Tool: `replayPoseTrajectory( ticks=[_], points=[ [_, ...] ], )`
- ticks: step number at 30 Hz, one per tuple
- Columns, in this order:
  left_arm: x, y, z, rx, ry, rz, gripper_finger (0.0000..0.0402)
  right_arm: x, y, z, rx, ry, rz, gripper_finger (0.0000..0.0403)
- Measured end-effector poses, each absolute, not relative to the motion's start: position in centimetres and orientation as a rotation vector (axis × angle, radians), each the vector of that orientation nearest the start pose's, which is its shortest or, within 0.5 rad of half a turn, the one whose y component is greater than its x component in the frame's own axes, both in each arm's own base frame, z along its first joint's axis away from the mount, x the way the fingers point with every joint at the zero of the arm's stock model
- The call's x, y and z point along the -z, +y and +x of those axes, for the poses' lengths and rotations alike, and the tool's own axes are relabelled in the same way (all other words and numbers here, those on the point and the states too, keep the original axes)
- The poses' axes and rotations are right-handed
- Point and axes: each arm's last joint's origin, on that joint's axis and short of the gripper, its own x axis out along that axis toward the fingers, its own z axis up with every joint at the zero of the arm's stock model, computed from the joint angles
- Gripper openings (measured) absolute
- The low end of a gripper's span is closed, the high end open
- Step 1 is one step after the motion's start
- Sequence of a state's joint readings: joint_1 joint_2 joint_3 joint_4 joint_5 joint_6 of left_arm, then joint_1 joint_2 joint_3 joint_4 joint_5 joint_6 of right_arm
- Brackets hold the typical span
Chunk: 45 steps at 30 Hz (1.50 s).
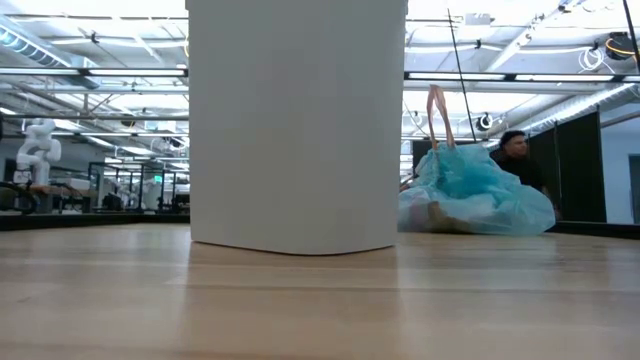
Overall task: Place trash/remove bag and relplace
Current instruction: Insert a blue trash bag into the trash bin
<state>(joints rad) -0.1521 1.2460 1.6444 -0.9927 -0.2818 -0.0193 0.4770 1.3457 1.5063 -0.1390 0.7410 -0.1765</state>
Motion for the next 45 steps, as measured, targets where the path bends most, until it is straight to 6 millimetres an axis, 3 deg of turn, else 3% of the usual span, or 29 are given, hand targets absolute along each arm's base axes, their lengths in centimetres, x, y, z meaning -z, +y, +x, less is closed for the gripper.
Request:
replayPoseTrajectory(
  ticks=[4, 8, 13, 17, 25, 32, 40, 45],
  points=[
    [-45.3, -3.1, 19.4, -0.132, 0.603, 0.093, 0.0000, -46.1, 11.2, 26.0, 0.264, 0.011, -0.166, 0.0000],
    [-45.5, -4.1, 19.2, -0.083, 0.519, 0.074, 0.0000, -46.0, 11.2, 26.0, 0.264, 0.013, -0.161, 0.0000],
    [-42.3, -5.0, 22.3, -0.058, 0.595, 0.116, 0.0000, -46.0, 11.2, 26.0, 0.259, 0.012, -0.160, 0.0000],
    [-39.4, -4.6, 24.9, -0.096, 0.648, 0.163, 0.0000, -46.0, 11.3, 26.0, 0.255, 0.014, -0.146, 0.0000],
    [-37.1, -1.9, 26.2, -0.197, 0.690, 0.131, 0.0000, -45.0, 10.6, 27.0, 0.234, 0.062, -0.078, 0.0000],
    [-38.1, -1.7, 25.0, -0.189, 0.645, 0.107, 0.0000, -43.7, 7.8, 29.8, 0.159, 0.097, 0.017, 0.0000],
    [-41.0, -1.7, 21.0, -0.179, 0.507, 0.060, 0.0000, -42.8, 4.5, 32.6, 0.114, 0.076, 0.053, 0.0000],
    [-42.3, -1.4, 18.9, -0.188, 0.439, 0.048, 0.0000, -41.2, 2.9, 34.6, 0.131, 0.122, 0.048, 0.0000]
  ],
)
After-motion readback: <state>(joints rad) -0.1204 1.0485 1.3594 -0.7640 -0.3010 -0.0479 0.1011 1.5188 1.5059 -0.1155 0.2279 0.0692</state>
